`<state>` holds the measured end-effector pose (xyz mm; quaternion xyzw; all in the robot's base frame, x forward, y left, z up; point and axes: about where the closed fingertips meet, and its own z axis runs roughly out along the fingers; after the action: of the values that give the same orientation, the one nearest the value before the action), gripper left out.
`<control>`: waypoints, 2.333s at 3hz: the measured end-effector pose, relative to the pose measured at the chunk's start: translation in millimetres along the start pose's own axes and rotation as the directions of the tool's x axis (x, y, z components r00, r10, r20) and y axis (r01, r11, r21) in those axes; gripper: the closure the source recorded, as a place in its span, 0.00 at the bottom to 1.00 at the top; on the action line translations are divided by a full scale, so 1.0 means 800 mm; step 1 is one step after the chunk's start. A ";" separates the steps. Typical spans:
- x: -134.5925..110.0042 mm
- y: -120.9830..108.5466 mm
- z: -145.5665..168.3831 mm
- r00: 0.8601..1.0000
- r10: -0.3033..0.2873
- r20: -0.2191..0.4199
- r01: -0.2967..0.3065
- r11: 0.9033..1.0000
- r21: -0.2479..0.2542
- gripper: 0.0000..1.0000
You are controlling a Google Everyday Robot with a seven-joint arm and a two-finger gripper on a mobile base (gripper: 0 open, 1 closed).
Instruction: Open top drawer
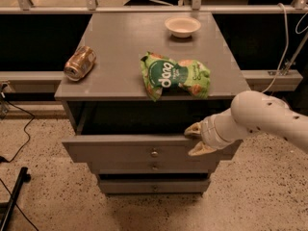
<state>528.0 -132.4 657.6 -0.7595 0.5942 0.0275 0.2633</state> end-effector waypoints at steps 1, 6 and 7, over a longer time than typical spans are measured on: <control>-0.003 -0.003 -0.007 1.000 0.000 0.000 0.000 1.000 0.000 0.33; 0.020 0.009 -0.012 0.993 0.116 0.008 -0.115 0.991 -0.068 0.18; 0.016 0.033 -0.019 0.986 0.166 0.019 -0.162 0.976 -0.143 0.41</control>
Offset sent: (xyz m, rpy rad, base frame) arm -0.1134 -0.0126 0.0772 0.0598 0.0439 0.0668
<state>503.1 -154.7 656.6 -0.7242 0.6472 0.1025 0.2149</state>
